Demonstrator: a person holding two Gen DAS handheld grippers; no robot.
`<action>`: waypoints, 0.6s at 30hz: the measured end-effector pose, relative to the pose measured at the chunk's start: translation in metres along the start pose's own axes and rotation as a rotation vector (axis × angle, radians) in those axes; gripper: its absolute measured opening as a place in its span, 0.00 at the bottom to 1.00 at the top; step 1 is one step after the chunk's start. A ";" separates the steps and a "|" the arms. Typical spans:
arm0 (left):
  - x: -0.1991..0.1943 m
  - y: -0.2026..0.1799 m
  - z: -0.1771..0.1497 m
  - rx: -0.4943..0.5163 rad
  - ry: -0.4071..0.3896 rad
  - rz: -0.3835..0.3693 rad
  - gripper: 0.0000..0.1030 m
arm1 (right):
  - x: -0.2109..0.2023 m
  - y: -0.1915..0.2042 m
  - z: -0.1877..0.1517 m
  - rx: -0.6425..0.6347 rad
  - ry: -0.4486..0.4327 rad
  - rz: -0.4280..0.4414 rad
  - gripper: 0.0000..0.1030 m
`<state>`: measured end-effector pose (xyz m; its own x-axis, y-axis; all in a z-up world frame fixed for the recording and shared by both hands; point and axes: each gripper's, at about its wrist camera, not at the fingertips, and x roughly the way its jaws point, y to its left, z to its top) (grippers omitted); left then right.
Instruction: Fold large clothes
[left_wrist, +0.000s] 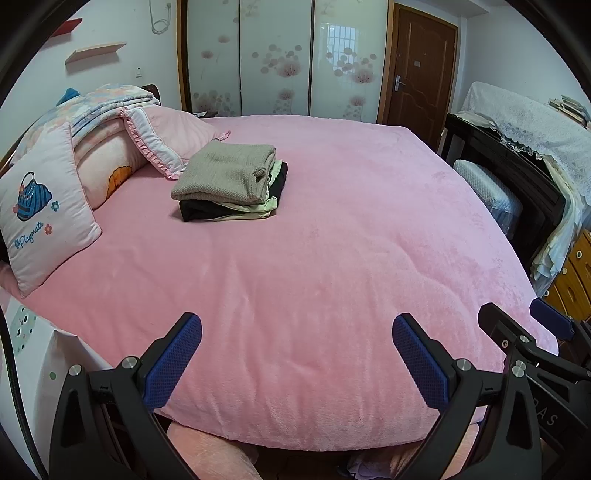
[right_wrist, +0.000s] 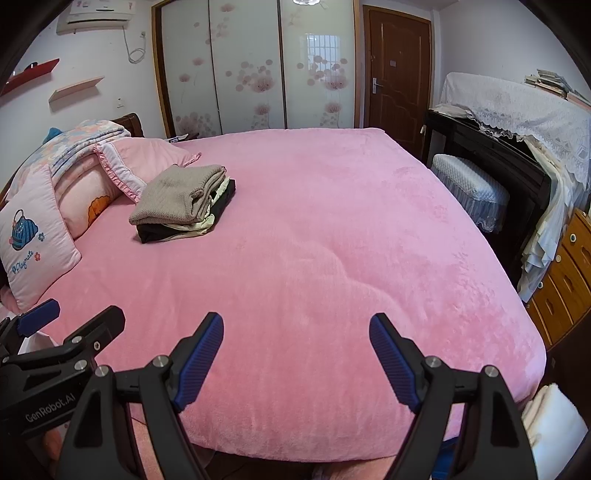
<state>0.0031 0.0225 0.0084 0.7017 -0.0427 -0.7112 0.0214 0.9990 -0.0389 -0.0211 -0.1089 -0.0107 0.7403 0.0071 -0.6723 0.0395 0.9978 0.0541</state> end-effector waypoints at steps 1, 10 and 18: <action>0.000 0.000 0.000 -0.001 0.001 0.000 1.00 | 0.000 0.000 -0.001 0.000 0.000 -0.001 0.79; 0.005 0.002 0.000 0.005 0.012 0.002 1.00 | 0.003 -0.002 0.000 0.002 0.007 0.000 0.79; 0.007 0.002 -0.001 0.009 0.016 0.003 1.00 | 0.007 -0.007 -0.006 0.007 0.015 -0.001 0.79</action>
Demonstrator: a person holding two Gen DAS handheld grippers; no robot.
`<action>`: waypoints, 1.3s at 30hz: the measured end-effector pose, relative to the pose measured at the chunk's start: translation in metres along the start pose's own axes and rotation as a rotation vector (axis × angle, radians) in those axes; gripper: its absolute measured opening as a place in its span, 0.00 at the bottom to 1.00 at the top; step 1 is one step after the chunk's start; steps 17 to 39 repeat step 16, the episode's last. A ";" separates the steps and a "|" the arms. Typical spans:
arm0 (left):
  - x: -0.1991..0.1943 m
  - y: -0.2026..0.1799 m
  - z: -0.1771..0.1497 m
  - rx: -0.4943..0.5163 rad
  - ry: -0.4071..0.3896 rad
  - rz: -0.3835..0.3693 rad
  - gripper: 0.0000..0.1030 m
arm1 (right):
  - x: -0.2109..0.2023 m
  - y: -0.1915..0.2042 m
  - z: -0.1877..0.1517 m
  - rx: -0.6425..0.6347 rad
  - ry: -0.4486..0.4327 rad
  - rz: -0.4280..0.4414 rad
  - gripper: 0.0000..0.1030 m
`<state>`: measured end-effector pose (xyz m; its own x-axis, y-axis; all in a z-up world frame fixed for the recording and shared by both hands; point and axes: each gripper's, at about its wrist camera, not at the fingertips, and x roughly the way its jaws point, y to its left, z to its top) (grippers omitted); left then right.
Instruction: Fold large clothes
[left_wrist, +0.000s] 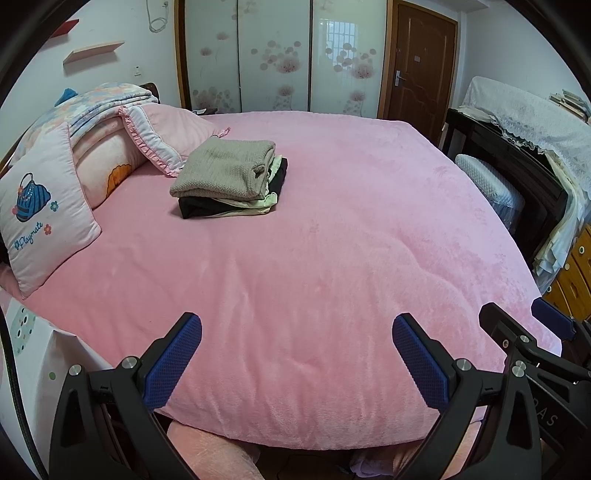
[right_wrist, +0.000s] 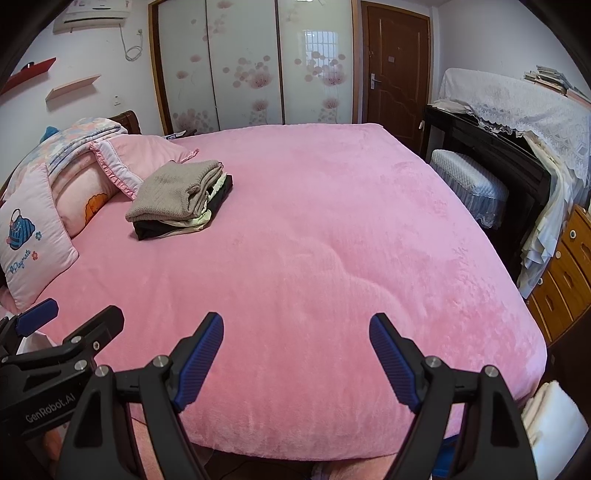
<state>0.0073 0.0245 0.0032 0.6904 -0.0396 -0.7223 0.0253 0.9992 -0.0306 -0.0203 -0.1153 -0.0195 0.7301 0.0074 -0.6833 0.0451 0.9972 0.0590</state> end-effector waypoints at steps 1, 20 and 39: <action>0.000 0.000 0.000 0.001 0.000 0.000 1.00 | 0.001 -0.001 0.000 0.001 0.001 0.000 0.79; 0.005 0.006 -0.001 0.014 0.018 0.004 1.00 | 0.003 -0.003 0.000 0.000 0.007 0.001 0.79; 0.005 0.006 -0.001 0.014 0.018 0.004 1.00 | 0.003 -0.003 0.000 0.000 0.007 0.001 0.79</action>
